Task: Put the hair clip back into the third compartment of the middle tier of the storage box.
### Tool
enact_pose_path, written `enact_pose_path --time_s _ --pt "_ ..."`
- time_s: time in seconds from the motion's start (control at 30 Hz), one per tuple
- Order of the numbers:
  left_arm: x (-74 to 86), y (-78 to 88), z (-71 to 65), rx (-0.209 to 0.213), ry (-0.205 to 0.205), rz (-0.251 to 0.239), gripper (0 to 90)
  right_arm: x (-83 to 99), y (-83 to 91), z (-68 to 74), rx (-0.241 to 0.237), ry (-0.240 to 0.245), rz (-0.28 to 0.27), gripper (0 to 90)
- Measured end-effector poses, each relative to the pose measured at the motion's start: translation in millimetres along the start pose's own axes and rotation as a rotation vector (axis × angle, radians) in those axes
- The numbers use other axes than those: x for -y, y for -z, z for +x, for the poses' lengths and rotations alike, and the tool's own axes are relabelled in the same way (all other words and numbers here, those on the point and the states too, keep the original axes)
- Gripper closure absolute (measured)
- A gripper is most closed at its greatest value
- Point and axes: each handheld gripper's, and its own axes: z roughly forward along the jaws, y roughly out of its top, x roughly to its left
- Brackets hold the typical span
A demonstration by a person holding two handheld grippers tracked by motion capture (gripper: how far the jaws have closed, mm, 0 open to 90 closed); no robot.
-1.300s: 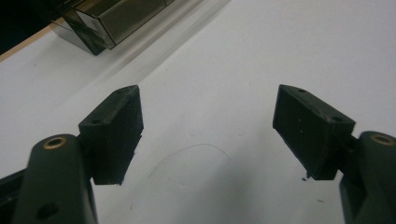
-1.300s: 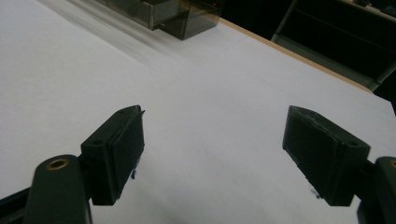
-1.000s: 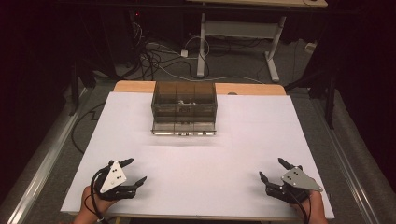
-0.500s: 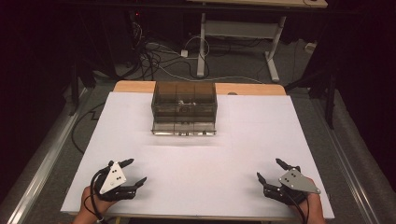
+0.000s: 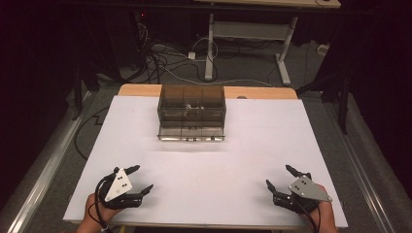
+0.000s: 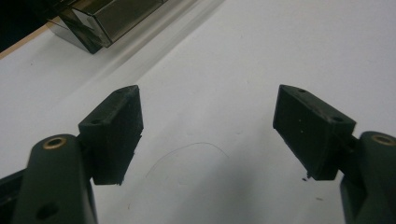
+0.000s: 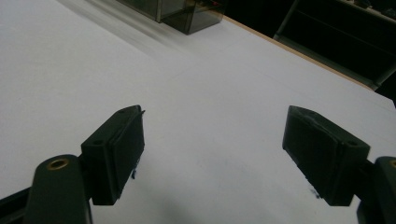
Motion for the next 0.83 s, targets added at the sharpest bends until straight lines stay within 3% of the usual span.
enact_pose_path --time_s 0.83 --pt "-0.8 -3.6 2.3 0.003 0.008 0.012 23.1 0.6 -1.9 -1.2 -0.001 -0.009 0.005 21.1"
